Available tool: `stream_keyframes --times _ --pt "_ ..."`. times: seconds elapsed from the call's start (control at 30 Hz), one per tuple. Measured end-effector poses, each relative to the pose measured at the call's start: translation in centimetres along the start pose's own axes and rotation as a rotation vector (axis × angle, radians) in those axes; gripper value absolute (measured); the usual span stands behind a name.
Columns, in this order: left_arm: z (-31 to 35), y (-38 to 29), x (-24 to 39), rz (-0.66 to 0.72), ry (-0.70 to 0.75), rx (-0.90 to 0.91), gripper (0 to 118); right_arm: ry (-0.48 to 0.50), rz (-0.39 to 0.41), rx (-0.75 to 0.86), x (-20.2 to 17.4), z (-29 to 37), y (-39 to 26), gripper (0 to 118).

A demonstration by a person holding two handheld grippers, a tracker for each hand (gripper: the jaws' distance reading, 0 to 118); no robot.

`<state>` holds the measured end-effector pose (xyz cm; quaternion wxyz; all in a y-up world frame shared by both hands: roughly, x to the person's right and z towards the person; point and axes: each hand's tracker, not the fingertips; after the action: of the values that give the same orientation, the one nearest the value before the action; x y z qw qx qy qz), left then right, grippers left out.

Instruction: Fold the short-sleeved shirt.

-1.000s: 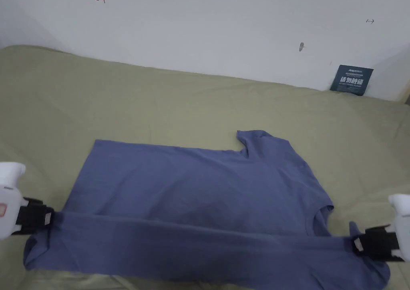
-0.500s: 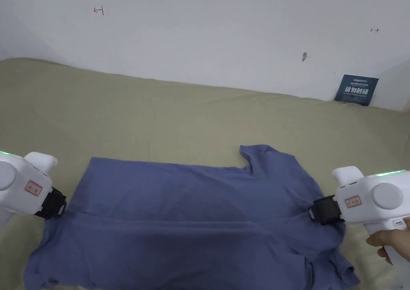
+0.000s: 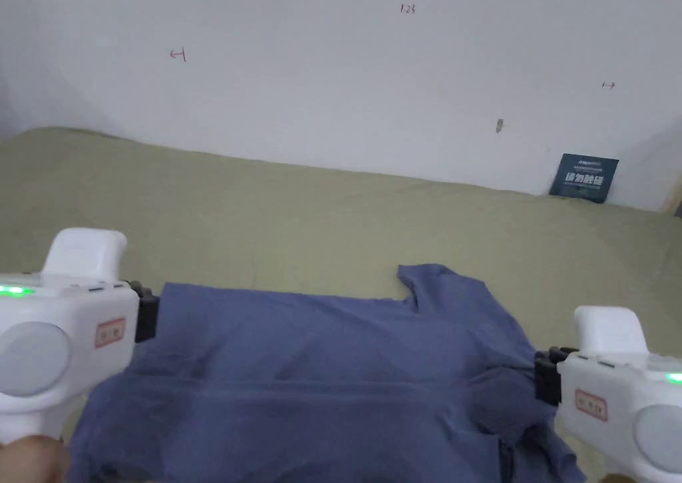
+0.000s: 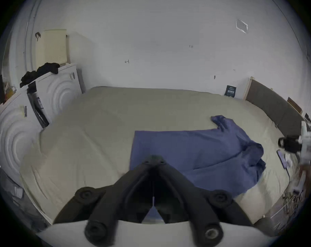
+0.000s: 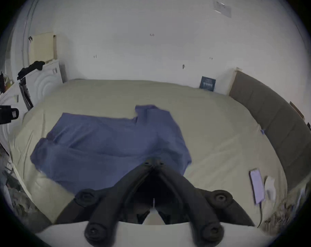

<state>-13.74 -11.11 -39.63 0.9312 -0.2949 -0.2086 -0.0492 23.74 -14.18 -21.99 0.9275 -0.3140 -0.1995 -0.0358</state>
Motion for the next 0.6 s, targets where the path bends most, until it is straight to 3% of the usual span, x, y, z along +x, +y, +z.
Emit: stream_keyframes --times 0.2,0.3,0.57,0.6 --pt "2.8 -8.6 3.9 0.066 -0.058 0.02 0 0.07 -0.107 0.029 -3.2 3.8 -8.4 1" --pt "3.1 -12.3 3.5 0.09 -0.05 -0.057 0 0.077 -0.102 -0.022 -3.5 3.8 -11.0 1" --pt "-0.5 -13.0 -1.7 0.236 0.049 -0.204 0 0.083 -0.142 -0.051 -2.6 2.7 -10.2 1" --pt "-1.3 -12.8 -2.6 0.273 0.057 -0.206 5 0.088 -0.142 -0.049 -2.5 2.5 -9.9 1"
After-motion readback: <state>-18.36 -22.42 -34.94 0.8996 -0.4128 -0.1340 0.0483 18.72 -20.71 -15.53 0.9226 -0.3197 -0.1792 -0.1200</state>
